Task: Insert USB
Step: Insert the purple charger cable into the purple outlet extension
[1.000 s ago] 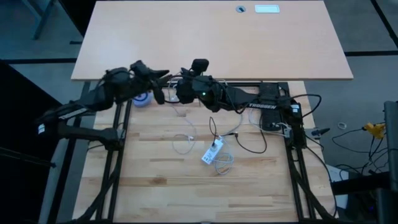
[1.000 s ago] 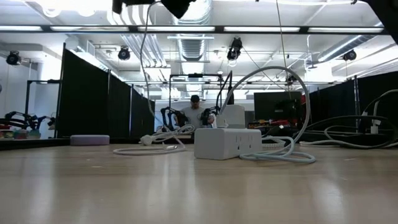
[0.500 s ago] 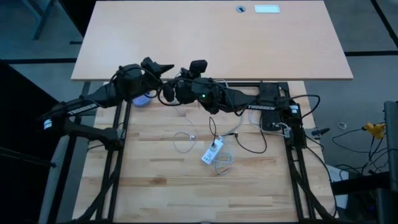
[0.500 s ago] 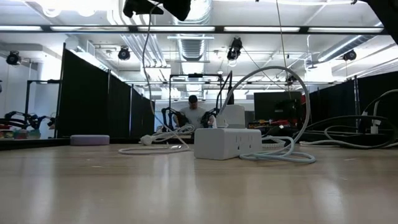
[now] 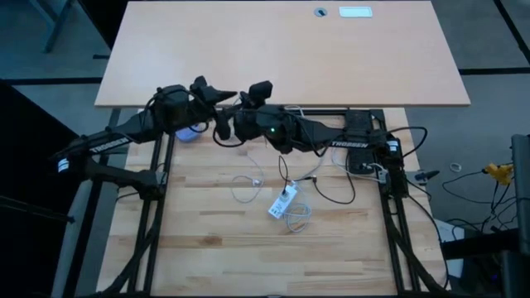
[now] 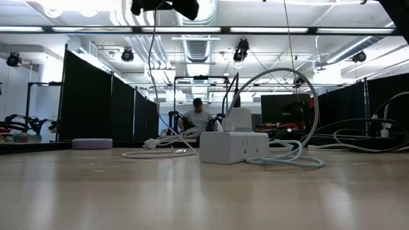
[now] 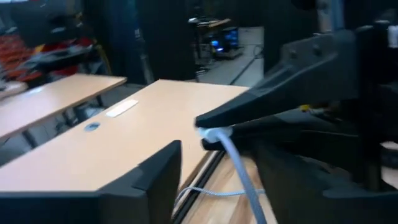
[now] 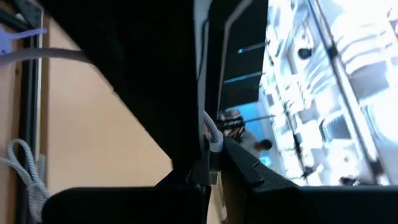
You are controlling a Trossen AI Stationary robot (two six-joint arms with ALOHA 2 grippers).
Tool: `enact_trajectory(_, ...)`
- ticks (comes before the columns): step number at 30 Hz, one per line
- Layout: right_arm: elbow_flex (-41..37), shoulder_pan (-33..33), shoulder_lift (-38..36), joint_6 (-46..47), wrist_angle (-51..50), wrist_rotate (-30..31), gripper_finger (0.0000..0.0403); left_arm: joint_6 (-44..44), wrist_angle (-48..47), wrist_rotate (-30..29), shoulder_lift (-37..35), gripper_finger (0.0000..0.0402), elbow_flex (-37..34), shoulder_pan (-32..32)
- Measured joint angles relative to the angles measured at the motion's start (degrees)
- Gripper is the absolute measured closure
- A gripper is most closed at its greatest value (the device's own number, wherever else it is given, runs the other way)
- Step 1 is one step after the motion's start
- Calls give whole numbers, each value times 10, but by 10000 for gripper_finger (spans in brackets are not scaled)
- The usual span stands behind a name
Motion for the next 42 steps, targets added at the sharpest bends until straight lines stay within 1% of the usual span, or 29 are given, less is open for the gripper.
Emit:
enact_trajectory(4,0,4,0,-30,0,-1,400,28,-7,6,-5,290,0,-1)
enact_trajectory(7,0,7,0,-46,2,-2,400,31,-3,7,-7,326,0,-1)
enact_trajectory(11,0,10,0,-52,0,-4,400,54,-17,1,-12,354,-1,0)
enact_trajectory(15,0,11,0,-52,1,-8,400,53,-19,1,-20,365,-1,0)
enact_trajectory(18,0,11,0,-52,1,-11,400,36,-20,-5,-24,365,-2,0)
enact_trajectory(21,-1,12,0,-52,1,-12,400,21,-22,-22,-26,354,-2,0)
enact_trajectory(26,-2,13,0,-52,-5,-9,400,6,-23,-27,-21,322,-2,0)
enact_trajectory(34,-3,14,0,-53,-16,-3,400,-62,-24,-21,-17,266,-2,1)
enact_trajectory(38,-3,14,0,-53,-16,-3,400,-58,-24,-16,-18,259,-2,0)
enact_trajectory(42,-3,17,0,-53,-15,-4,400,-23,-24,13,-25,272,-2,0)
